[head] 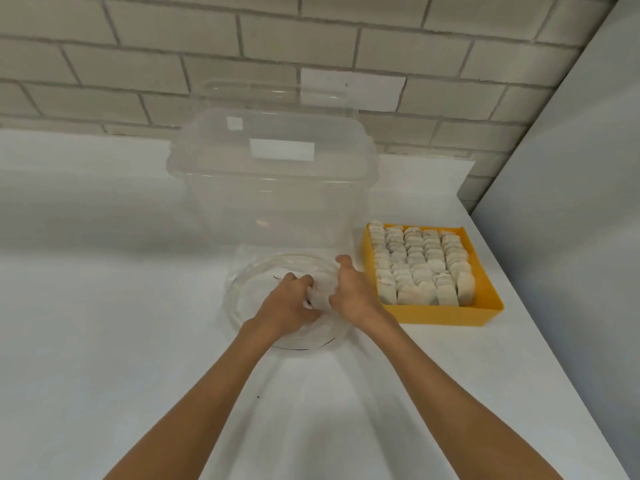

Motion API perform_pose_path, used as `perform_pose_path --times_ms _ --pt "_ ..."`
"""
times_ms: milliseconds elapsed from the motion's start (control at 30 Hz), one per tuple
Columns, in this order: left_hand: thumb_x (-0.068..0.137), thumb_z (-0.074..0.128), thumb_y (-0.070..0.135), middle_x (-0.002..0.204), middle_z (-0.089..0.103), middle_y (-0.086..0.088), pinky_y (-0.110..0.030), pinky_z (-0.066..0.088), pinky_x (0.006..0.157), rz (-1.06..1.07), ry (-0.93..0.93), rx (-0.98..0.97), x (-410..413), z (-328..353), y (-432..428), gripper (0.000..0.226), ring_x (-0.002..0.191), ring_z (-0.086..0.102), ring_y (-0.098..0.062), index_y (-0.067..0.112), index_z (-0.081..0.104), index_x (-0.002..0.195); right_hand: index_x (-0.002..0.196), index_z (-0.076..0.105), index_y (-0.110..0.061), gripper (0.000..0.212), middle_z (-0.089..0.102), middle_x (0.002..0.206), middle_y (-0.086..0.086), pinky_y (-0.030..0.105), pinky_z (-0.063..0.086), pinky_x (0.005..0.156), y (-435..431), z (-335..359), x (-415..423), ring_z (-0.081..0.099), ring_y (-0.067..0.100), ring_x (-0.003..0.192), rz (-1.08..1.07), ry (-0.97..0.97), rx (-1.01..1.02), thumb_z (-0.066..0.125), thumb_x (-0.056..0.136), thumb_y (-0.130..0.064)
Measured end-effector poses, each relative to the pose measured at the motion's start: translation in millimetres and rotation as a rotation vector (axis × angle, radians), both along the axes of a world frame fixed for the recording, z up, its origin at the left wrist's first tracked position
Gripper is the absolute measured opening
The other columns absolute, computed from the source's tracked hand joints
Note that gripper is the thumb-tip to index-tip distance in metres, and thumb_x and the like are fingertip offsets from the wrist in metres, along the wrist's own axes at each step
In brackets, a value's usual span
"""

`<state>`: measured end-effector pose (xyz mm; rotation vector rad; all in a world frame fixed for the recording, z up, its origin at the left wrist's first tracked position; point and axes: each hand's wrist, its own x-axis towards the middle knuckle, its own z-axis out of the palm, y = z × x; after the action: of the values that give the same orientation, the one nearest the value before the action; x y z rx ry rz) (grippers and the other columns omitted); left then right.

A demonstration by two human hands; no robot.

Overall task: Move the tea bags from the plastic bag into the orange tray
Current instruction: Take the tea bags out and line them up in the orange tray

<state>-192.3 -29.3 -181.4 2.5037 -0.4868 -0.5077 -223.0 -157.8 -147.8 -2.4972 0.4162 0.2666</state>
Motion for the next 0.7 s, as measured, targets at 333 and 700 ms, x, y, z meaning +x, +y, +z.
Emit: perform_pose_path --times_ms 333,700 --pt "0.086 0.062 0.028 0.102 0.045 -0.002 -0.036 0.048 0.077 0.023 -0.170 -0.006 -12.6 -1.9 -0.7 0.032 0.100 0.052 -0.026 0.015 0.055 0.115 0.141 0.028 -0.016 0.057 0.055 0.121 0.017 0.029 0.043 0.074 3.3 6.4 -0.3 0.056 0.031 0.105 0.015 -0.040 0.028 0.046 0.089 -0.002" --pt "0.094 0.054 0.017 0.086 0.073 -0.005 -0.031 0.058 0.072 0.240 0.158 -0.516 -27.7 56.7 34.1 0.010 0.075 0.072 -0.013 0.016 0.064 0.097 0.150 0.014 -0.015 0.072 0.049 0.127 0.017 0.032 0.045 0.088 -9.9 33.9 -7.3 0.051 0.030 0.114 0.095 0.007 -0.006 0.054 0.091 -0.006"
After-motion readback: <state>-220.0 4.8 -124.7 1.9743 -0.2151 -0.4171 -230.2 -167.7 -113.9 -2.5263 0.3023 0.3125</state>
